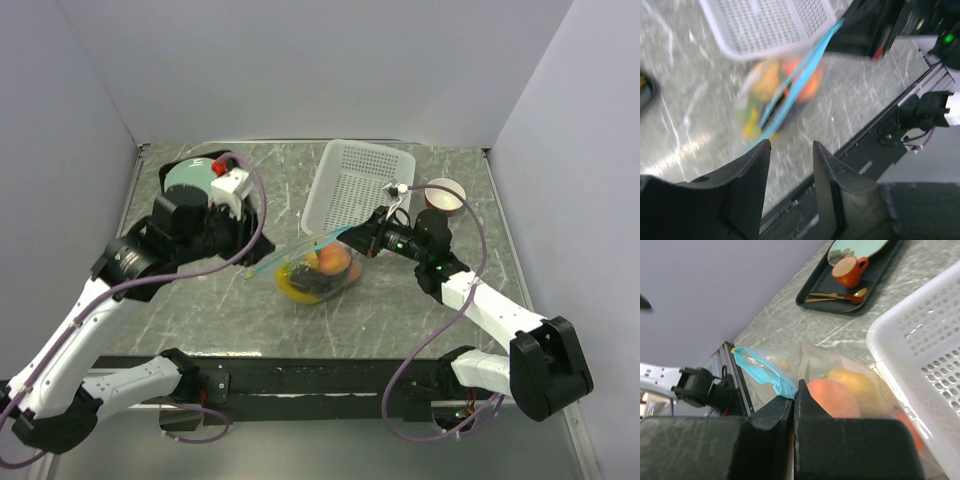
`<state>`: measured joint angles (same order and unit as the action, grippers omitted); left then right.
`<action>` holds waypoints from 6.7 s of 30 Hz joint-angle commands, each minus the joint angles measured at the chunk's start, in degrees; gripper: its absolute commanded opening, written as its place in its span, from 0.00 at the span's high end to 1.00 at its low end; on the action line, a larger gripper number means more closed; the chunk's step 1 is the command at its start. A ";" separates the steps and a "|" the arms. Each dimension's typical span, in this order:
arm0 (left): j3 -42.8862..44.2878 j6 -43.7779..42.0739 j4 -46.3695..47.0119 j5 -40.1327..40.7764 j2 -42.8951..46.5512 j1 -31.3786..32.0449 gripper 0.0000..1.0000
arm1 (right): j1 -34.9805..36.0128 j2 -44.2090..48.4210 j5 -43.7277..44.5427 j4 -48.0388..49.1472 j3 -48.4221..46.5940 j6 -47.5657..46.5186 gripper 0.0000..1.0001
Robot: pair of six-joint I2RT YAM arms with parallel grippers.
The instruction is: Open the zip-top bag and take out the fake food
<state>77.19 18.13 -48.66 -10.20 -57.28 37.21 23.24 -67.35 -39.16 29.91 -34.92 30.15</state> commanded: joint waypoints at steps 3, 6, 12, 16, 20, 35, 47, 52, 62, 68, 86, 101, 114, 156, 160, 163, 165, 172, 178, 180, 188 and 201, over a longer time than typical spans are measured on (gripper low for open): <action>4.81 -9.77 3.74 -5.97 -11.35 -0.03 0.57 | 3.82 0.29 0.48 -1.43 -2.52 -3.87 1.00; 4.03 -11.80 4.54 -7.47 -14.35 0.32 0.57 | 5.32 -0.15 1.54 -2.93 -3.58 -4.84 1.00; 2.27 -13.47 5.07 -7.20 -16.99 1.28 0.57 | 6.02 -0.76 2.42 -3.90 -4.37 -5.45 1.00; 1.04 -14.44 4.99 -7.82 -16.99 1.64 0.56 | 6.11 -1.29 2.33 -3.81 -4.63 -5.37 1.00; -0.19 -14.96 3.94 -5.71 -18.39 1.90 0.55 | 6.20 -1.55 2.16 -3.37 -4.64 -5.19 1.00; -4.50 -13.56 7.88 4.77 -18.67 2.25 0.57 | 6.20 -1.20 1.45 -2.49 -4.19 -4.57 1.00; -3.45 -17.52 6.83 1.31 -13.74 2.43 0.55 | 6.20 -1.82 0.66 -1.70 -4.46 -3.87 1.00; -4.41 -20.94 7.62 5.09 -15.49 2.34 0.53 | 6.29 -1.64 0.31 -1.52 -4.46 -3.70 1.00; -6.35 -21.65 12.36 8.35 -15.50 2.34 0.53 | 6.55 -0.59 0.13 -2.31 -4.28 -4.14 1.00; -7.40 -22.79 13.50 10.02 -16.90 2.34 0.53 | 6.90 -1.20 -0.48 -1.79 -4.54 -3.61 1.00; -9.87 1.63 8.95 16.95 -8.91 1.90 0.99 | 15.86 -4.71 19.55 -21.82 -16.31 -7.40 0.37; -4.57 19.39 -0.23 15.92 -1.43 -5.75 0.99 | 21.67 -15.80 30.89 -33.34 -30.57 -1.86 0.22; -21.63 20.80 16.84 6.33 -5.39 -5.75 0.99 | 25.53 -19.02 30.72 -28.35 -26.96 5.87 0.64; -25.07 20.10 20.71 3.61 0.77 -5.57 0.99 | 26.41 -31.69 30.73 -19.54 -28.80 11.07 0.48; -24.98 20.19 21.42 3.08 0.24 -5.57 0.99 | 26.94 -35.47 28.35 -19.45 -31.52 11.68 0.36; -25.42 20.36 22.12 3.34 -0.12 -5.57 0.99 | 27.56 -37.93 28.17 -21.03 -33.45 12.12 0.25; -25.86 20.54 22.82 3.69 -0.38 -5.57 0.99 | 27.73 -39.16 28.08 -21.12 -33.73 12.56 0.19; -28.14 21.24 27.48 2.11 -0.82 -5.57 0.99 | 27.73 -42.51 26.33 -16.12 -33.46 15.99 0.12; -29.20 21.51 30.21 0.79 -1.08 -5.57 0.99 | 27.82 -45.41 26.06 -12.77 -33.28 19.50 0.12; -29.37 21.33 30.56 1.14 -1.26 -5.57 0.99 | 27.82 -46.37 26.32 -12.95 -33.55 19.86 0.12; -30.43 20.89 30.83 4.65 -1.08 -5.57 0.99 | 27.91 -46.64 26.59 -12.16 -32.24 19.68 0.25; -33.68 24.85 27.21 16.44 0.06 -5.66 0.99 | 27.91 -36.81 27.73 -14.44 -27.75 16.70 0.62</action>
<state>44.49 41.17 -22.11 1.56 -58.28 31.48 50.87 -110.41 -11.70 14.72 -63.51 48.62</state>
